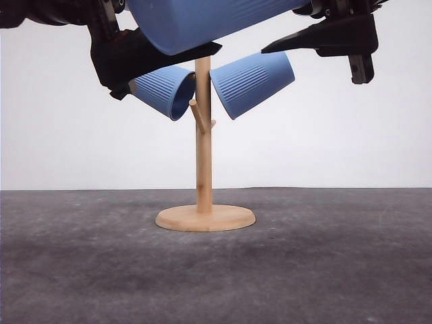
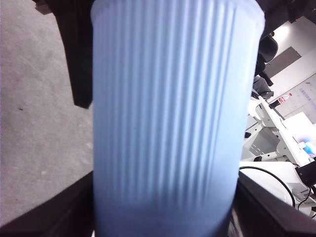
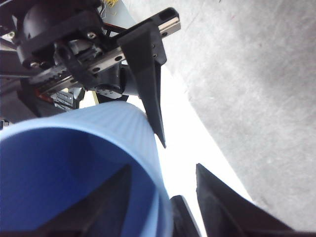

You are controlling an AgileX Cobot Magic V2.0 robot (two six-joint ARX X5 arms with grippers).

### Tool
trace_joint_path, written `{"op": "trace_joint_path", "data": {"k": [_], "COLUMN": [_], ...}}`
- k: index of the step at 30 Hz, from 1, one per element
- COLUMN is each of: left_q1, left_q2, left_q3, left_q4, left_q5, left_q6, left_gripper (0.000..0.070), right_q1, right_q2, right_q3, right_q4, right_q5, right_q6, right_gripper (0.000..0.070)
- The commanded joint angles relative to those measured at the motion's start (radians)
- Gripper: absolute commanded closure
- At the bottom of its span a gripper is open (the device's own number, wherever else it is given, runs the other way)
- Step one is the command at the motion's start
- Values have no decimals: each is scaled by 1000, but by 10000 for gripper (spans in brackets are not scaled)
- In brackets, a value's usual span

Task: Place three cups

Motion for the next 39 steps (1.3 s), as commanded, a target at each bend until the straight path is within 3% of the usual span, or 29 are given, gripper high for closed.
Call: {"op": "trace_joint_path", "data": {"k": [1,8,13,21,28,31,39], "left_q1": [-8,-7,-5,9,26,44,102], "left_q2": [13,13,13,13,13,13,13], "left_q3": [17,17,17,20,35,39,39], "left_q4": [7,6,6,8,11,36,184], "left_q5": [13,-13,-71,-138,-269,-336,-412], "left_q6": [9,-23,-128,-393,-673,-785,-1104], "left_gripper": [316,312,311,312,312,312,312], "right_q1": [-15,-124,-225,-361,-390,-390,-390], "right_q2": [3,-21,-42,-48,-48,-48,-48], "right_q3": [25,36,61,91,91,91,91], "right_q4": [4,13,24,26,26,32,57], "right_q5": [-5,-5,-2,24,293,360,369], "right_q6": [-32,-55,-61,-71,-107,-112,-112], "right_gripper": [429,429,429,429,429,429,429]}}
